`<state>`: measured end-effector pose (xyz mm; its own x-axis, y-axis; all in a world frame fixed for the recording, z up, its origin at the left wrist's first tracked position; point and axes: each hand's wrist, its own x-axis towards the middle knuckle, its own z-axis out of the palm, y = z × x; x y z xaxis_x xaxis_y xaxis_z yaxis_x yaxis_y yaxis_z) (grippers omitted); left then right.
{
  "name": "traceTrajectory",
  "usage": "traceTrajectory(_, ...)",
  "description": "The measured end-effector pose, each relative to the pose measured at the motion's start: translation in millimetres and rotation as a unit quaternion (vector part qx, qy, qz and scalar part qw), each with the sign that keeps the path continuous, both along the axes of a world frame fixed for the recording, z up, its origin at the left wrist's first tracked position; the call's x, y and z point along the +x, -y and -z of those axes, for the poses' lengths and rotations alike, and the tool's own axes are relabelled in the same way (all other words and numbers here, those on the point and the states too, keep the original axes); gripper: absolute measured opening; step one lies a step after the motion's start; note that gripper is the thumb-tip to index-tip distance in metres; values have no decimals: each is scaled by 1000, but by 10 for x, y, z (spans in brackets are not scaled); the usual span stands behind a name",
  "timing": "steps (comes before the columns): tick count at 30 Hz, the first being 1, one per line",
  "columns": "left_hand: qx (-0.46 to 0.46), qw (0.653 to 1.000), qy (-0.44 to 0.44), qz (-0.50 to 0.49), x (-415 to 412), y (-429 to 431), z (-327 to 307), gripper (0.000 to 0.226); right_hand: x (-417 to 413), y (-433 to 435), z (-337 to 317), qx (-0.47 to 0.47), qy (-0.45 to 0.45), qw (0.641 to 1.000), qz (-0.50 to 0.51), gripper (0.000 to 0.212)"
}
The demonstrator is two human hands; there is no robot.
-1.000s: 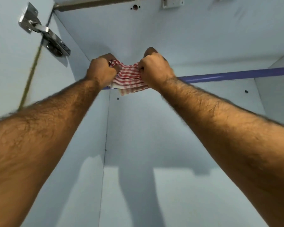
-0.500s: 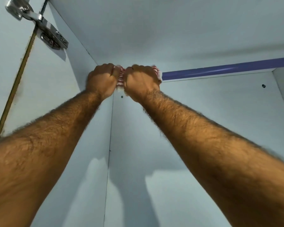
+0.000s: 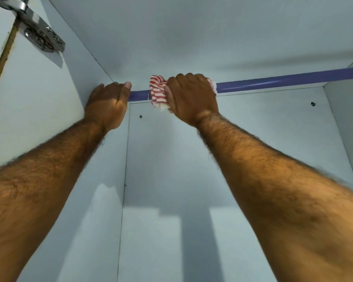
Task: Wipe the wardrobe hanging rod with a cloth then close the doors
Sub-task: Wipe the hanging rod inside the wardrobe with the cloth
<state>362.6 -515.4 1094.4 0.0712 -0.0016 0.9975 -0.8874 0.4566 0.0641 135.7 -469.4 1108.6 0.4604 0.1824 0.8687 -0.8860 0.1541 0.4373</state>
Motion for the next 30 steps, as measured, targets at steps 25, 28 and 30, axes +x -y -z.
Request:
traceTrajectory(25,-96,995,29,20,226,398,-173,68,-3601,-961,62,-118,197,972,49,40)
traceTrajectory(28,-127,991,18,25,278,554,-207,61,-3684,-992,74,-124,186,973,63,35)
traceTrajectory(30,-137,990,19,29,278,565,-198,59,-3679,-985,78,-123,184,973,63,33)
